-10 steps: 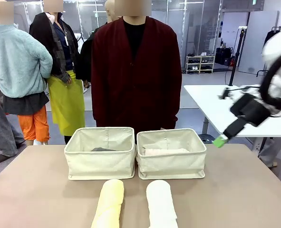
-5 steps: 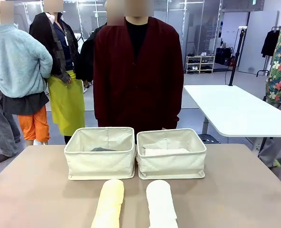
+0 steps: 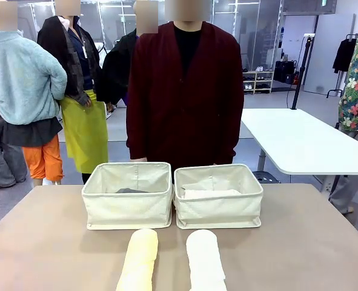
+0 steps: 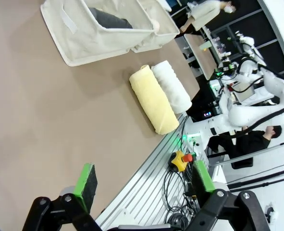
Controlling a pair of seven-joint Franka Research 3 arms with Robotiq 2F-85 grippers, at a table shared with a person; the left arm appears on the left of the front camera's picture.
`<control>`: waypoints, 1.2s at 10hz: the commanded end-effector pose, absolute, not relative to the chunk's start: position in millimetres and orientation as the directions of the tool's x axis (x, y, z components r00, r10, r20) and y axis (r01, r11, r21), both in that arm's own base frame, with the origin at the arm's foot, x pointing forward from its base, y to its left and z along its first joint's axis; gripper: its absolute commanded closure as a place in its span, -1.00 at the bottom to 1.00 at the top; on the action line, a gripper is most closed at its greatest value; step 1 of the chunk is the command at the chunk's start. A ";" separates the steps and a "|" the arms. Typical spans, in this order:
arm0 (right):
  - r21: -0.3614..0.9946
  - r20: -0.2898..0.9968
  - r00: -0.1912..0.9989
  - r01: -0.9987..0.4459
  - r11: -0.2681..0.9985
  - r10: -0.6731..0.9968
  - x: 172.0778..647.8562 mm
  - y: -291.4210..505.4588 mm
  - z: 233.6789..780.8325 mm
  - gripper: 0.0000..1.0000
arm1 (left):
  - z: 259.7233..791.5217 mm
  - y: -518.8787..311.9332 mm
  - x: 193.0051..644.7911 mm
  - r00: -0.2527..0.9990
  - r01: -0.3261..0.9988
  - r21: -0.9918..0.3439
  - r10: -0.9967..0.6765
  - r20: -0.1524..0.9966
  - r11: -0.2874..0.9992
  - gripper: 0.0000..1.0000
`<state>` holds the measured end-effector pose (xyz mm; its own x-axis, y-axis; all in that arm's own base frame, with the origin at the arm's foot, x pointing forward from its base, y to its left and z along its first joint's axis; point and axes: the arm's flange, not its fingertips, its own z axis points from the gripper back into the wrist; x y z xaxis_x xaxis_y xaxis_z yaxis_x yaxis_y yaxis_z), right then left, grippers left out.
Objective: Divide the towels into two baskets.
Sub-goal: Pick up one hotel-folded towel from the bottom of the table and place it in the Fabric basket indicated by the person.
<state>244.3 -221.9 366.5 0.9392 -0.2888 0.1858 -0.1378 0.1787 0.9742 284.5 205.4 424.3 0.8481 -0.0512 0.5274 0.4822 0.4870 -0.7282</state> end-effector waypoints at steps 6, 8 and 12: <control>0.974 0.208 0.954 -0.181 0.138 -0.215 252.1 -204.0 373.0 -0.89 | 424.9 207.5 282.7 0.835 0.501 -0.726 -0.043 0.548 0.472 -1.00; 0.843 0.500 0.860 -0.510 -0.174 -0.099 232.8 -171.4 457.1 -0.89 | 424.9 207.5 282.7 0.835 0.501 -0.726 -0.043 0.548 0.472 -1.00; 0.966 0.249 0.951 -0.233 0.109 -0.182 250.1 -197.0 384.7 -0.89 | 424.9 207.5 282.7 0.835 0.501 -0.726 -0.043 0.548 0.472 -1.00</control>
<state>248.5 -197.8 381.4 0.9460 -0.1878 0.2644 -0.2497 0.0984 0.9633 284.3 205.7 423.8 0.8489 -0.0503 0.5262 0.4808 0.4872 -0.7291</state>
